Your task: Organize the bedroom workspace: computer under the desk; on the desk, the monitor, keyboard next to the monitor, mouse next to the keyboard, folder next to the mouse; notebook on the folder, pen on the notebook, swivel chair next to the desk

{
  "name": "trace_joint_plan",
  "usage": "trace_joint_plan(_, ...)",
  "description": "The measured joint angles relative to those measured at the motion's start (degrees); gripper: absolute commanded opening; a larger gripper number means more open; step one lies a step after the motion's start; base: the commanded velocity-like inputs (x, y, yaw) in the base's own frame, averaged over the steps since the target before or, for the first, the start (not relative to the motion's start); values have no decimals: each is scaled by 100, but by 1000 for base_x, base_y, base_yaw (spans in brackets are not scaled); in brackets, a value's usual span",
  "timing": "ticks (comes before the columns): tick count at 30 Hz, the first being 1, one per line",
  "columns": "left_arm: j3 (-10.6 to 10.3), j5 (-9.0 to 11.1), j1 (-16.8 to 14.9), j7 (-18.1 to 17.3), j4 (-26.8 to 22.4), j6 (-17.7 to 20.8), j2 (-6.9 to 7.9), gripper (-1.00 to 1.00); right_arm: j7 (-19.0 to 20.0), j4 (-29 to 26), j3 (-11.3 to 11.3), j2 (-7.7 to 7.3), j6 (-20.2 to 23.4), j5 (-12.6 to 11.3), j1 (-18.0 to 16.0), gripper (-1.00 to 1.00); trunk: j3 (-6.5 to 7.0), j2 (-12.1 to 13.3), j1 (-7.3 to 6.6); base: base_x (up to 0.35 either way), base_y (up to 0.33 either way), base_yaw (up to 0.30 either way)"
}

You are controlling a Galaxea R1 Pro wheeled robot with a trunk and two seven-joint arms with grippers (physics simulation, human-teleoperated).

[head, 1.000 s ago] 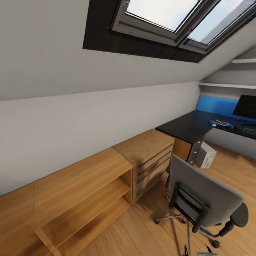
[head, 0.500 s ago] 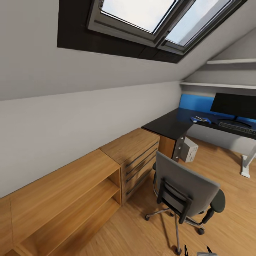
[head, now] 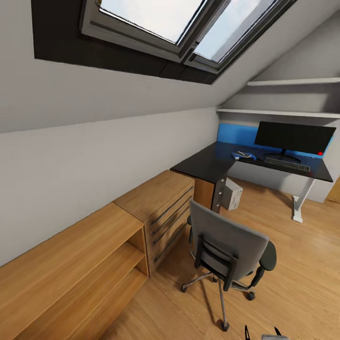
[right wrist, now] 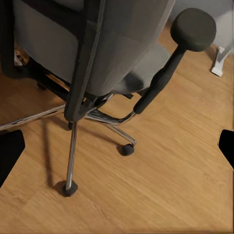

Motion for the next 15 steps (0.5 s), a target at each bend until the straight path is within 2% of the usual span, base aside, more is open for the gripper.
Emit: trace_joint_plan(15, -9, -7, 0, 0, 3, 2, 0, 100, 0, 0, 16, 0, -10, 0, 0, 100, 0, 0, -1, 254, 166, -267)
